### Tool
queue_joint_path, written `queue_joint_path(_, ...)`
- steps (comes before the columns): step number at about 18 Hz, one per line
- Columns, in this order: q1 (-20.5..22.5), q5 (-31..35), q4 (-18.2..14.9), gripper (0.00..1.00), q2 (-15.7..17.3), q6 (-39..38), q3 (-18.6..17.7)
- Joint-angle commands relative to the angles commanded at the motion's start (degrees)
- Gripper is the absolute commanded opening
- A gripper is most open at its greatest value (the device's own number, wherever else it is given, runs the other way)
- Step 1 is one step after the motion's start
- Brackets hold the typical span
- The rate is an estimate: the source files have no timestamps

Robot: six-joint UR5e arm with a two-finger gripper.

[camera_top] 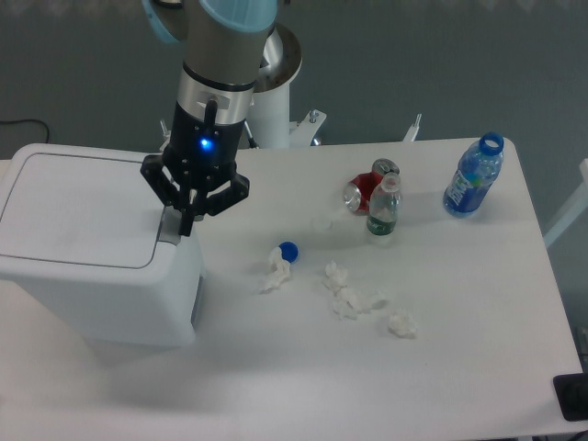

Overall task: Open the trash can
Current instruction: 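Lower the gripper onto the grey button and press it down, then lift the gripper up and away as the lid swings open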

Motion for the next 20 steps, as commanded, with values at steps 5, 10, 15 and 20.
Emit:
queue_joint_path(5, 0.3, 0.0, 0.1, 0.07, 0.0, 0.2, 0.2)
queue_joint_path(10, 2.4, -1.0, -0.2, 0.42, 2.8, 1.0, 1.9)
queue_joint_path(15, 5.0, -2.5, -0.1, 0.88, 3.7, 1.1, 1.9)
queue_joint_path(20, 7.5, -1.8, 0.0, 1.00, 4.1, 4.1, 1.9)
